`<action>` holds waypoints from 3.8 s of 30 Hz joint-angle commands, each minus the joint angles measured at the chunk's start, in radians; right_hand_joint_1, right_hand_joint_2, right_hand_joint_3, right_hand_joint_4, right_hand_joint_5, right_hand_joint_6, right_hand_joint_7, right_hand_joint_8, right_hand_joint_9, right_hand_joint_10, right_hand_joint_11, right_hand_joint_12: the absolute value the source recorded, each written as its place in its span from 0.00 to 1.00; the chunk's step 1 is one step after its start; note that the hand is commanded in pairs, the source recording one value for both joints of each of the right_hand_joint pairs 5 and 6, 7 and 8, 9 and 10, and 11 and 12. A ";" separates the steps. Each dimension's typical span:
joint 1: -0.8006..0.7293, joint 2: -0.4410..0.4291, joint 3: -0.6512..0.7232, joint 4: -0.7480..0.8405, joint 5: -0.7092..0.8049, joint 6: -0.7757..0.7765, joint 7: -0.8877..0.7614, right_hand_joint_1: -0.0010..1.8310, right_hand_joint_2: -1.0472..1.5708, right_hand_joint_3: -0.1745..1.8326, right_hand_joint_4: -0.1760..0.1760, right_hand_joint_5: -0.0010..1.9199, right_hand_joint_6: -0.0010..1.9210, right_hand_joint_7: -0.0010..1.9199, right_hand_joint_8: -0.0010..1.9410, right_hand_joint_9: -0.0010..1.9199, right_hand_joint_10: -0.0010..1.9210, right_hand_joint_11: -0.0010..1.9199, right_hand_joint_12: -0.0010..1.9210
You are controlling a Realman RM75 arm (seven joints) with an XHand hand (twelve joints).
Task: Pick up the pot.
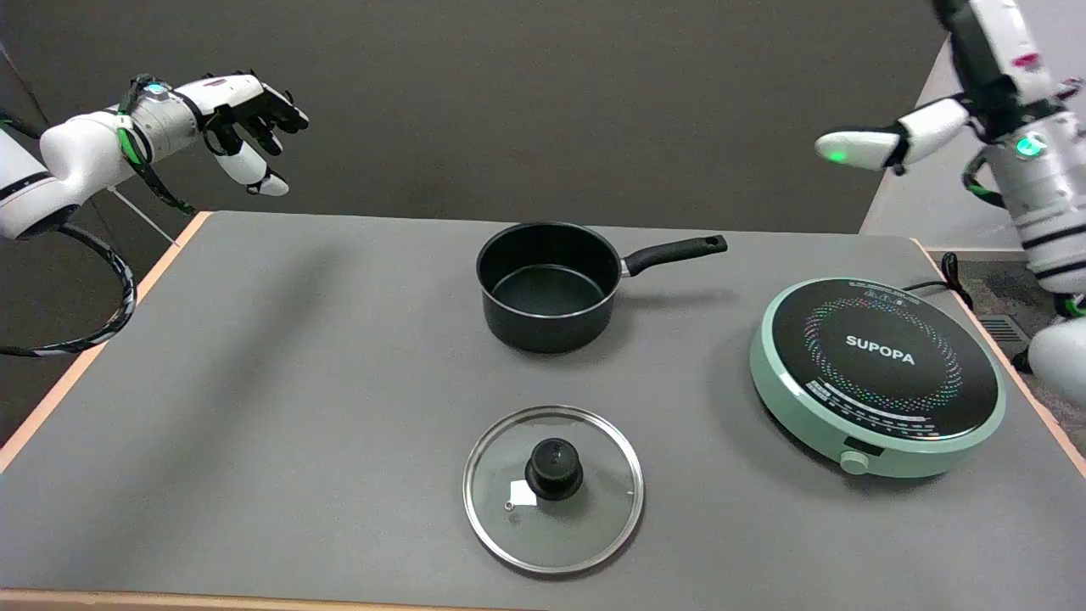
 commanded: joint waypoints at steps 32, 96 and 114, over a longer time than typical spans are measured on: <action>0.622 -0.297 -0.650 -0.071 -0.321 -1.018 -0.573 0.65 0.18 0.49 0.00 0.02 0.02 0.02 0.02 0.02 0.02 0.02 0.02; 0.894 -0.395 -0.840 -0.514 -0.398 -0.966 -0.581 0.67 0.21 0.45 0.31 0.03 0.03 0.03 0.03 0.03 0.03 0.03 0.03; 0.874 -0.390 -0.840 -0.519 -0.399 -0.965 -0.579 0.61 0.18 0.48 1.00 0.03 0.03 0.03 0.03 0.03 0.03 0.03 0.03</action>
